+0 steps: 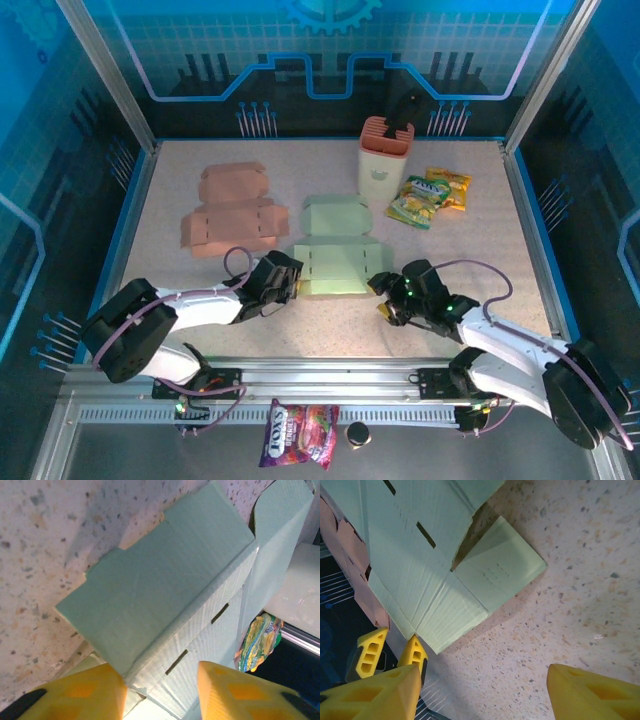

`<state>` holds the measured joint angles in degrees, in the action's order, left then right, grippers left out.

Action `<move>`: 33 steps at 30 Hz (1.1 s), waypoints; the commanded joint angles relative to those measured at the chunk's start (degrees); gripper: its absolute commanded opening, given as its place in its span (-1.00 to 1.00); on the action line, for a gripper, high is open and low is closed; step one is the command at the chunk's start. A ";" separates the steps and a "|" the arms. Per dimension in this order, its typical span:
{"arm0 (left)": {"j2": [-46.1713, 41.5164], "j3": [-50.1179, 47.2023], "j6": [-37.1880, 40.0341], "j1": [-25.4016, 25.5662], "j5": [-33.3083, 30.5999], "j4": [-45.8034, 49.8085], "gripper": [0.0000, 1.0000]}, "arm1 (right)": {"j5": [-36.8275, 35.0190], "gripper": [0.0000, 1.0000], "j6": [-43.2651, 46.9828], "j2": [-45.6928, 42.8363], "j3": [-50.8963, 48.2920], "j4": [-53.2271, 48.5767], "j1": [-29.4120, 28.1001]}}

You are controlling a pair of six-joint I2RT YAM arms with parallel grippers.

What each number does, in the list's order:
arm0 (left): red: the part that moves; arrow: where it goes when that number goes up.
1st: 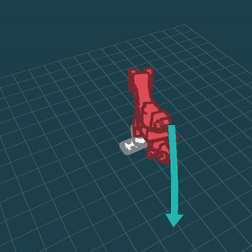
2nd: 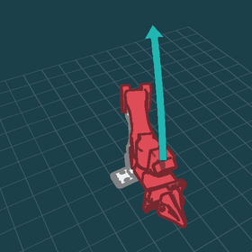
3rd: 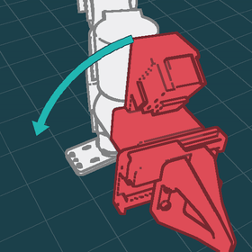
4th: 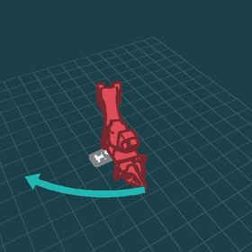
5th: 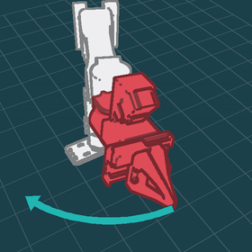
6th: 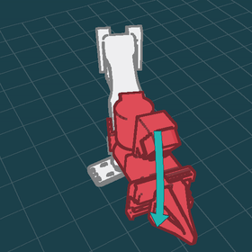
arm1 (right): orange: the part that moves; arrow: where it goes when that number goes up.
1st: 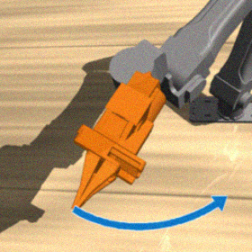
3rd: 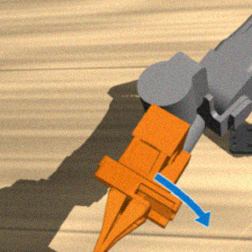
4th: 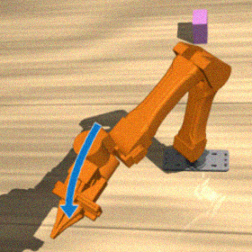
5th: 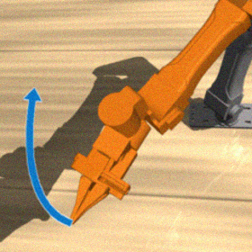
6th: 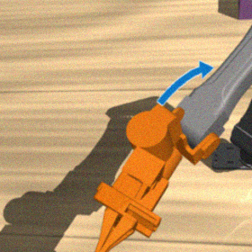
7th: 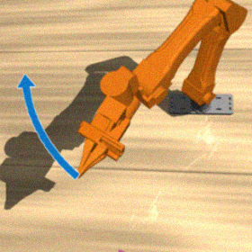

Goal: Fold the paper box

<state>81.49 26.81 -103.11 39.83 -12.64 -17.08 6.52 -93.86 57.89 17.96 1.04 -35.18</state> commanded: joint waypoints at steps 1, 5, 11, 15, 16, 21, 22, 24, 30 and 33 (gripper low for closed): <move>0.92 -1.15 1.01 -0.60 -0.44 -2.13 -0.33 | -0.04 0.36 -3.56 2.41 -0.41 5.31 -1.85; 1.29 -0.54 2.00 -0.64 0.42 -1.95 -0.56 | -1.23 0.36 -5.88 5.97 -0.64 10.47 -3.94; 0.30 1.88 2.90 -0.36 1.61 0.58 -0.96 | -7.62 0.28 -9.00 8.82 -0.16 16.81 -7.87; -1.01 2.48 1.23 0.91 1.76 2.68 -1.00 | -12.91 0.19 -11.06 10.35 0.06 18.69 -10.35; -1.39 2.63 0.69 1.18 1.68 3.26 -1.00 | -13.98 0.17 -11.85 11.17 -0.01 19.63 -10.95; -2.69 3.61 -1.88 2.68 1.67 5.15 -1.00 | -16.59 0.14 -15.08 16.99 0.49 25.44 -13.99; -2.95 3.89 -2.31 2.83 1.72 5.87 -1.00 | -17.39 0.13 -15.71 18.15 0.50 27.04 -14.57; -3.43 4.46 -2.71 3.12 1.79 7.25 -1.00 | -18.91 0.11 -16.30 20.23 0.74 29.99 -15.22; -4.06 4.88 -4.99 4.12 2.19 8.55 -1.00 | -21.57 -0.08 -16.55 21.49 2.56 31.44 -15.45; -4.24 4.58 -5.67 4.30 2.27 8.64 -1.00 | -22.07 -0.17 -16.15 20.91 3.04 30.34 -15.53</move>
<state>78.39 30.39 -106.89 43.48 -11.55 -11.18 -12.01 -109.93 79.33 19.33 30.06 -50.00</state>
